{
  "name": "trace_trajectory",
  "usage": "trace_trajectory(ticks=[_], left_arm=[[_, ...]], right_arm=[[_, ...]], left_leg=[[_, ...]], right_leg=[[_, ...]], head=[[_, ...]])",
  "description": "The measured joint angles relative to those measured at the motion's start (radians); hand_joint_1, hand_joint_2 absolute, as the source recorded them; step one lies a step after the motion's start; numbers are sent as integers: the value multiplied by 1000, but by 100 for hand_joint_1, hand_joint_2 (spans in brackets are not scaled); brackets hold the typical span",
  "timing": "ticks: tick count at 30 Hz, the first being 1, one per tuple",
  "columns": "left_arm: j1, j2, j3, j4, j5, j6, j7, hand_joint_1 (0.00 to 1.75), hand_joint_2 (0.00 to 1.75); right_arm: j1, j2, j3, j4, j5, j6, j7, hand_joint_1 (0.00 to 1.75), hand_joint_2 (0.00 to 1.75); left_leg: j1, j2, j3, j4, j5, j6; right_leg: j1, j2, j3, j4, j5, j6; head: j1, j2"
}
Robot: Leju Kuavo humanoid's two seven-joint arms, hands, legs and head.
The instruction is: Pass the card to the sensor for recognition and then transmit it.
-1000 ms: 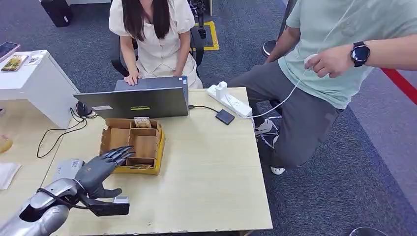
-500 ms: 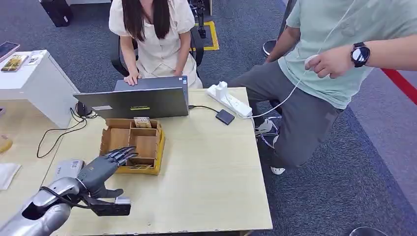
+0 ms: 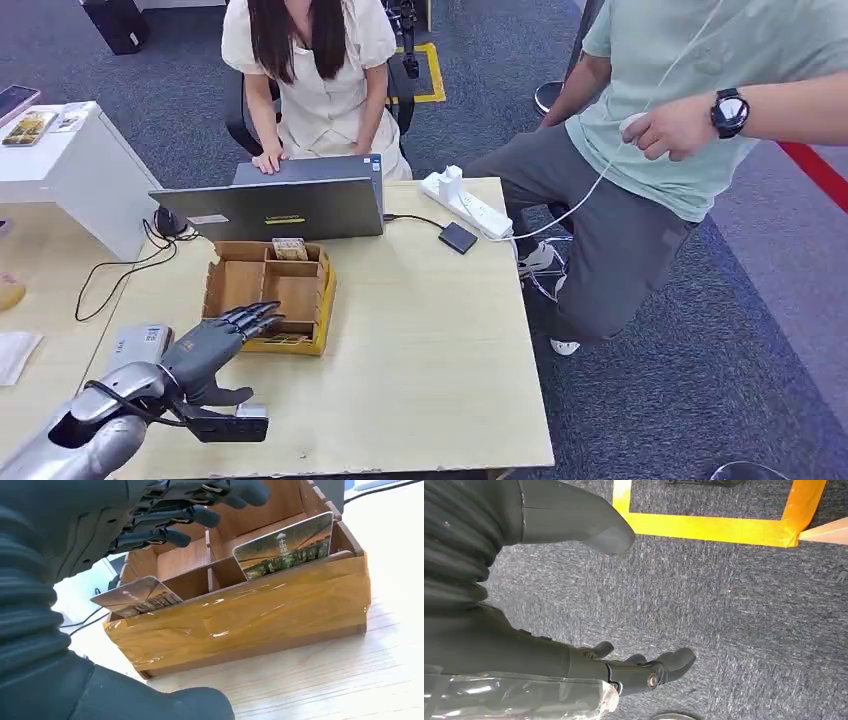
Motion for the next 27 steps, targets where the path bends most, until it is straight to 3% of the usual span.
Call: trace_trajectory(ticks=[6,7,8,10,16,20,23,27], left_arm=[[-1,5,-8,0,9,-4,-3,0,175],[-1,5,-10,0,10,-4,-4,9,175],[-1,5,-12,0,10,-5,-5,113,175],[-1,7,-15,0,16,-8,-6,157,175],[-2,17,-16,0,32,-13,-9,154,175],[-4,19,-17,0,32,-13,-10,136,175],[-4,19,-18,0,32,-13,-10,145,175],[-4,19,-19,0,35,-13,-10,141,175]], right_arm=[[0,0,-3,0,7,0,0,0,175],[0,0,-3,0,7,0,0,0,175],[0,0,-4,0,7,0,0,0,175],[0,0,-5,0,10,0,0,0,175],[-1,0,-7,0,11,0,0,0,175],[-1,0,-10,0,12,0,0,0,175],[-2,0,-11,0,12,0,-1,0,175],[-3,0,-12,0,12,0,-8,0,175]], left_leg=[[0,0,0,0,0,0],[0,0,0,0,0,0],[0,0,0,0,0,0],[0,0,0,0,0,0],[0,0,0,0,0,0],[0,0,0,0,0,0],[0,0,0,0,0,0],[0,0,0,0,0,0]], right_leg=[[0,0,0,0,0,0],[0,0,0,0,0,0],[0,0,0,0,0,0],[0,0,0,0,0,0],[0,0,0,0,0,0],[0,0,0,0,0,0],[0,0,0,0,0,0],[0,0,0,0,0,0]], head=[[0,0],[0,0],[0,0],[0,0],[0,0],[0,0],[0,0],[0,0]])
